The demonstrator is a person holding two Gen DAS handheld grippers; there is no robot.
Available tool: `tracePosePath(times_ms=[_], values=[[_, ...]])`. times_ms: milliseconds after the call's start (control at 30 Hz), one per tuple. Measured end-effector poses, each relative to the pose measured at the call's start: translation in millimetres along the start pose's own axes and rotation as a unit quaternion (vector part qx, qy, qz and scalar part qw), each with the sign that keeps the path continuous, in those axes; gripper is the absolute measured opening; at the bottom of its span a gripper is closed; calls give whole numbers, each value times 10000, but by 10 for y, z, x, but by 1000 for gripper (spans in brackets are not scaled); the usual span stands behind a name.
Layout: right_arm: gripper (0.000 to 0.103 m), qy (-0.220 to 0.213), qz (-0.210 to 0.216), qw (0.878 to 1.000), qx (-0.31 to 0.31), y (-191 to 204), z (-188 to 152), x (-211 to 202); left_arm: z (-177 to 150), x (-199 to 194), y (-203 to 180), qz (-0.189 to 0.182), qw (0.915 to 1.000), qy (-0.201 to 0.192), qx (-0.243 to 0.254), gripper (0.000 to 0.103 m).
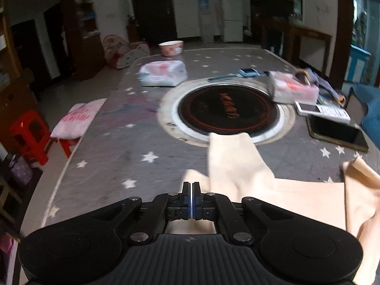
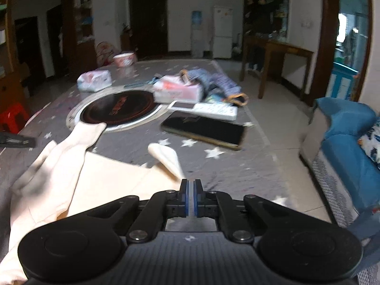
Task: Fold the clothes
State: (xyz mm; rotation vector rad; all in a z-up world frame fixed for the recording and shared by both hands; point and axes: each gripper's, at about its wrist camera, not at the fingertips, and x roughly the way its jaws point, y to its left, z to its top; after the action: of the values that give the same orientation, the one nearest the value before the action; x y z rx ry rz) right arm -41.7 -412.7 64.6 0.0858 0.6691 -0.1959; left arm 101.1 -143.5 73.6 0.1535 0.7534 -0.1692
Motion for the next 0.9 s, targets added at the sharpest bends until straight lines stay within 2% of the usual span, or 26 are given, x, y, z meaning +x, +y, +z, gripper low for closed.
tracePosePath(times_ms=[100,133,200,233,267,333,367,400,467,533,633,667,700,733,767,900], values=[[3,-72,-320,9992,237,-128,-21,-117,23,-45,-17,-209,9997,70,-51,3],[3,-55,-373,9988,323,-168,-32,-139,31,-44,-78,-269,9996,70,16,7],[5,12,-511,9978,430,-221,-60,-146,48,-30,-228,-327,9993,42,186,29],[8,34,-495,9979,415,-228,-72,-141,59,-10,-302,-333,9991,17,249,50],[10,42,-378,9986,376,-215,-74,-128,73,21,-374,-319,9991,-16,292,62],[15,52,-89,9995,306,-175,-68,-97,113,125,-506,-311,9988,-32,376,64],[23,63,46,9996,289,-147,-57,-72,131,194,-560,-333,9986,3,417,66],[26,78,144,9995,278,-122,-41,-42,139,264,-603,-353,9984,48,447,67],[34,140,324,9992,179,-13,-3,54,143,408,-682,-355,9980,147,503,67],[35,178,422,9989,31,111,30,167,130,556,-740,-280,9977,259,558,67],[35,229,372,9990,-47,213,78,349,108,687,-707,-257,9978,330,513,46],[34,270,375,9989,-9,217,90,411,104,703,-678,-301,9979,319,479,33],[33,332,389,9987,20,213,96,473,101,718,-648,-344,9979,308,444,26],[21,376,374,9986,28,205,92,514,104,720,-618,-368,9980,301,414,15],[4,408,343,9986,32,195,86,544,110,701,-581,-396,9981,286,369,11],[3,302,174,9994,58,115,37,478,125,532,-401,-388,9991,80,144,7]])
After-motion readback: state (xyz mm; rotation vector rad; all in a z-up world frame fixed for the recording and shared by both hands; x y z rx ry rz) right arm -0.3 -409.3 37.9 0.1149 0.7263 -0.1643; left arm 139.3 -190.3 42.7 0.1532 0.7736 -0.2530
